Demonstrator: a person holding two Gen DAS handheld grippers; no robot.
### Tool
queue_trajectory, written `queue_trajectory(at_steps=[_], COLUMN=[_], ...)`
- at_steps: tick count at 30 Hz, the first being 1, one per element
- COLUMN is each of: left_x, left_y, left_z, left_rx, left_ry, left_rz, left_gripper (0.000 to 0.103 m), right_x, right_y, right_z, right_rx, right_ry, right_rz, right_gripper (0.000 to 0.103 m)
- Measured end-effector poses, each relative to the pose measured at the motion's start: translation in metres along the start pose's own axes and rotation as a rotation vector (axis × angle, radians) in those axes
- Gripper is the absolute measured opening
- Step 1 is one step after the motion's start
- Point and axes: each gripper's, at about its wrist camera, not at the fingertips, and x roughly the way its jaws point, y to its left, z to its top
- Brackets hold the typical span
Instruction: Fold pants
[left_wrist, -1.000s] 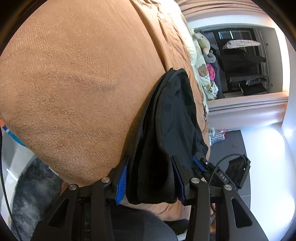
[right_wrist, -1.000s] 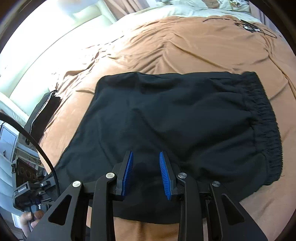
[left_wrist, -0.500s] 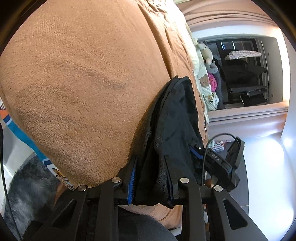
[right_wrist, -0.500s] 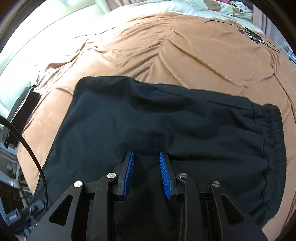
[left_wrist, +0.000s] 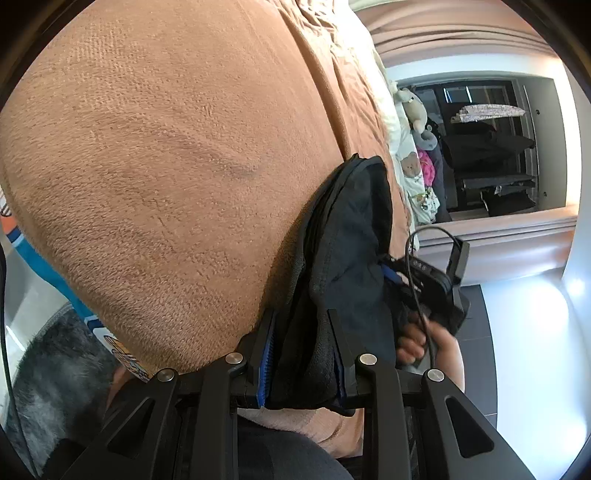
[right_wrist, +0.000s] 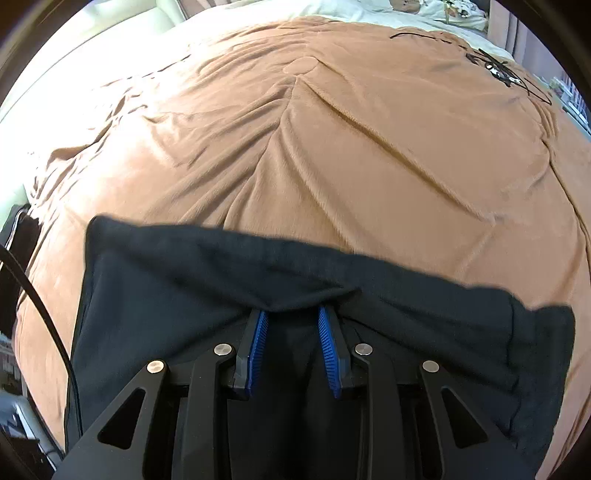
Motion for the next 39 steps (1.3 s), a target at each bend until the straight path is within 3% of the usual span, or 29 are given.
queue_trajectory(at_steps=[5,11,16,18,27,34,39], left_x=[0.001,0.003,0.003,0.003,0.0,0.003,0.005], left_y=[-0.001,-0.001,0.0,0.003,0.002,-0.006,-0.009], left_z=[0.0,0.0,0.003,0.004,0.002,0.006,0.009], left_rx=[0.004,0.009,0.011,0.0,-0.009,0.014,0.015], left_ry=[-0.002,0.001,0.012,0.011,0.015,0.041,0.056], left_rz=[0.008,0.007,-0.011,-0.028,-0.043,-0.058,-0.049], left_gripper=[0.028,0.028,0.028,0.028,0.029,0.048,0.049], right_x=[0.009,-0.017,-0.034,-0.037,-0.044,-0.054,-0.048], right_y=[-0.002,-0.005,0.003,0.008,0.009,0.016,0.022], right_z=[0.013,0.002,-0.024,-0.036,-0.081,-0.109,-0.125], right_rx=[0.009,0.003,-0.037,-0.063,-0.113,-0.112,-0.095], right_ry=[-0.018,-0.047,-0.031,-0.022,0.026,0.056,0.073], right_rz=[0.026,0.08,0.133,0.144,0.121,0.159,0.153], right_gripper=[0.025,0.025,0.024,0.015,0.01,0.01,0.01])
